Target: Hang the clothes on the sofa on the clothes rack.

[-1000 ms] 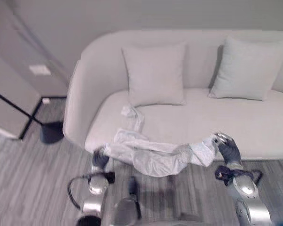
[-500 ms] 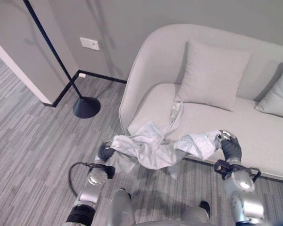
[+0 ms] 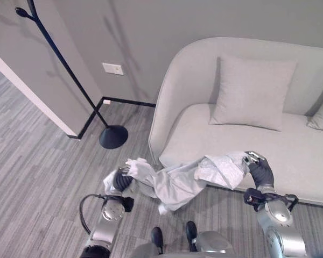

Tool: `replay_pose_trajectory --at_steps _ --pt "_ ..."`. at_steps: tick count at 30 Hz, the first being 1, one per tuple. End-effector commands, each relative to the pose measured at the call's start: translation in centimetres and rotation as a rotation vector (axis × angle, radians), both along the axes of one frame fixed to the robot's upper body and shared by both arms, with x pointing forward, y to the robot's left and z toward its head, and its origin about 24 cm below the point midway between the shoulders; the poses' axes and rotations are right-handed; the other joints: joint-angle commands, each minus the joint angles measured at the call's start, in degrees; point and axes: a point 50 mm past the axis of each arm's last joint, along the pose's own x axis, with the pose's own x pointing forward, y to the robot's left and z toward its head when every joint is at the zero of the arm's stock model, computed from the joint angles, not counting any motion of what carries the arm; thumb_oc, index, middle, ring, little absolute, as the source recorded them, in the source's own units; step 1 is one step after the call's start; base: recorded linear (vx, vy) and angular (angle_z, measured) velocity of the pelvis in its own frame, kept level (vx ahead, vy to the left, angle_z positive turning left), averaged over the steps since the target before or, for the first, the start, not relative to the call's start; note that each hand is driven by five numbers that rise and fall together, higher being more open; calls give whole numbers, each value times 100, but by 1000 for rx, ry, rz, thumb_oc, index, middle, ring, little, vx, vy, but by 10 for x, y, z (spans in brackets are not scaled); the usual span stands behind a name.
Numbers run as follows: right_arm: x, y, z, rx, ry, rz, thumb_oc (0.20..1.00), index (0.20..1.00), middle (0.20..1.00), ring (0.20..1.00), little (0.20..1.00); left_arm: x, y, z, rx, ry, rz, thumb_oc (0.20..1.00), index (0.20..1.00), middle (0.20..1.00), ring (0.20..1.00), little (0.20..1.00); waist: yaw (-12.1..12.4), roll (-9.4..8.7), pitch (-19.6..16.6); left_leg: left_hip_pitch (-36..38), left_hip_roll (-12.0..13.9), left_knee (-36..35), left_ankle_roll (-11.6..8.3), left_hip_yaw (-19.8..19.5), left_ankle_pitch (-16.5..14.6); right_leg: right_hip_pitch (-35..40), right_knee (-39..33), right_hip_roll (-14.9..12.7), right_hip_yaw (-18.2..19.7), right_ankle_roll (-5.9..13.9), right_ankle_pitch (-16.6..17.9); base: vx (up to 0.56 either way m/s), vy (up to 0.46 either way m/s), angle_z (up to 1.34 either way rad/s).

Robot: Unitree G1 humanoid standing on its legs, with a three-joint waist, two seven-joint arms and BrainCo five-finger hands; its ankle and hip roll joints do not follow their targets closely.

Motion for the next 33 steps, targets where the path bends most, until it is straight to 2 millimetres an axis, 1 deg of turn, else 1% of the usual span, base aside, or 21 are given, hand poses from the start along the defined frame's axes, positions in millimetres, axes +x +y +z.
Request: replay_pose_trajectory --at_steps 1,3,4,6,8,10,12,13,14,16,17,18,20,22,24,25,27,30,31,32,33 --pt "9 5 37 24 -219 7 200 200 200 200 200 36 7 56 73 -260 -95 200 200 200 200 200 -85 -255 -5 899 -163 -857 -455 -152 -57 -526 -1032 374 478 -122 790 33 10 52" --pt "17 3 41 -3 -235 -1 200 200 200 200 200 43 4 65 79 -298 -110 200 200 200 200 200 -51 -138 -84 974 -22 -738 -480 -137 330 -459 -1115 309 437 -121 794 48 12 43" --pt "19 2 47 -16 -262 -5 200 200 200 200 200 47 1 73 74 -330 -119 200 200 200 200 200 -79 -138 -153 872 74 -204 -537 -52 343 -432 -1200 160 383 -113 792 83 16 28" --pt "20 -12 54 -86 -283 -48 200 200 200 200 200 51 -2 83 42 -370 -119 200 200 200 200 200 -87 -302 -161 90 287 1687 -653 97 151 -151 -1446 -262 200 -113 818 174 -34 50" --pt "23 -18 51 -145 -257 -74 200 200 200 200 200 53 -2 88 33 -391 -106 200 200 200 200 200 79 -617 23 -590 431 3133 -782 -19 -93 287 -1630 -657 269 -154 889 143 -89 68" --pt "22 -20 55 -192 -269 -81 200 200 200 200 200 52 2 85 45 -380 -101 200 200 200 200 200 230 -798 121 -1209 797 3631 -714 -80 -126 613 -1704 -900 362 -162 889 140 -30 3" --pt "20 -25 53 -222 -257 -98 200 200 200 200 200 49 5 81 52 -362 -98 200 200 200 200 200 307 -693 72 -1453 1260 3003 -664 -217 -63 791 -1742 -898 407 -135 855 267 132 -8" --pt "19 -29 51 -238 -243 -105 200 200 200 200 200 45 6 77 57 -344 -98 200 200 200 200 200 347 -598 9 -1323 1380 2433 -645 -297 -27 844 -1742 -854 504 -125 829 239 130 -19" --pt "18 -29 50 -239 -241 -105 200 200 200 200 200 45 6 77 56 -342 -98 200 200 200 200 200 367 -599 10 -1265 1389 2371 -655 -271 -12 858 -1743 -851 521 -135 827 286 175 -23" --pt "17 -30 48 -251 -228 -101 200 200 200 200 200 41 6 71 68 -315 -115 200 200 200 200 200 412 -398 -207 -924 1500 886 -605 -460 122 914 -1789 -815 726 -65 760 431 358 -23" --pt "20 -30 50 -252 -245 -108 200 200 200 200 200 43 7 72 96 -314 -123 200 200 200 200 200 609 -294 -393 -888 1582 -600 -623 -766 473 1022 -1859 -871 1053 1 714 513 501 -23" --pt "21 -30 50 -254 -248 -110 200 200 200 200 200 45 8 74 99 -324 -120 200 200 200 200 200 674 -261 -440 -1048 1632 -857 -654 -959 433 1050 -1867 -915 1169 25 680 368 367 -47" --pt "22 -28 52 -249 -260 -116 200 200 200 200 200 48 7 77 96 -336 -115 200 200 200 200 200 746 -258 -484 -1380 1676 -857 -684 -1184 352 1064 -1896 -1003 1294 48 663 220 385 -73" --pt "25 -24 45 -210 -236 -120 200 200 200 200 200 55 2 83 67 -354 -130 200 200 200 200 200 911 -220 -525 -1482 1782 -755 -834 -1286 615 1068 -1797 -1282 1620 55 660 349 729 -67" --pt "23 -26 43 -205 -224 -135 200 200 200 200 200 56 1 83 56 -352 -137 200 200 200 200 200 918 -225 -544 -1482 1703 -673 -914 -1152 692 1032 -1752 -1431 1663 58 684 251 552 -83" --pt "20 -32 35 -238 -179 -163 200 200 200 200 200 59 -3 81 45 -342 -151 200 200 200 200 200 906 -264 -580 -1519 1489 -346 -1105 -1011 813 1110 -1613 -1841 1610 14 818 511 932 -34" --pt "21 -34 28 -217 -151 -185 200 200 200 200 200 60 11 88 112 -370 -134 200 200 200 200 200 888 -187 -463 -956 1343 -562 -1178 -364 755 895 -1062 -2219 1072 -167 688 556 1071 42" --pt "23 -33 31 -213 -159 -185 200 200 200 200 200 59 19 89 149 -369 -130 200 200 200 200 200 905 -124 -343 -719 1397 -651 -1130 -204 748 749 -799 -2203 926 -235 658 131 381 -61" --pt "24 -38 35 -291 -163 -170 200 200 200 200 200 53 35 92 164 -389 -53 200 200 200 200 200 922 107 -243 -268 1280 -857 -1045 267 636 912 -173 -2047 345 -178 678 282 1005 -75" --pt "20 -42 36 -293 -166 -191 200 200 200 200 200 48 41 90 171 -392 -14 200 200 200 200 200 861 159 -326 -175 906 -857 -954 357 435 984 188 -1509 362 -82 629 285 1004 -53" --pt "20 -42 36 -293 -165 -191 200 200 200 200 200 47 42 90 171 -391 -13 200 200 200 200 200 855 142 -314 -154 889 -857 -952 356 427 998 211 -1526 360 -79 603 159 592 -25"
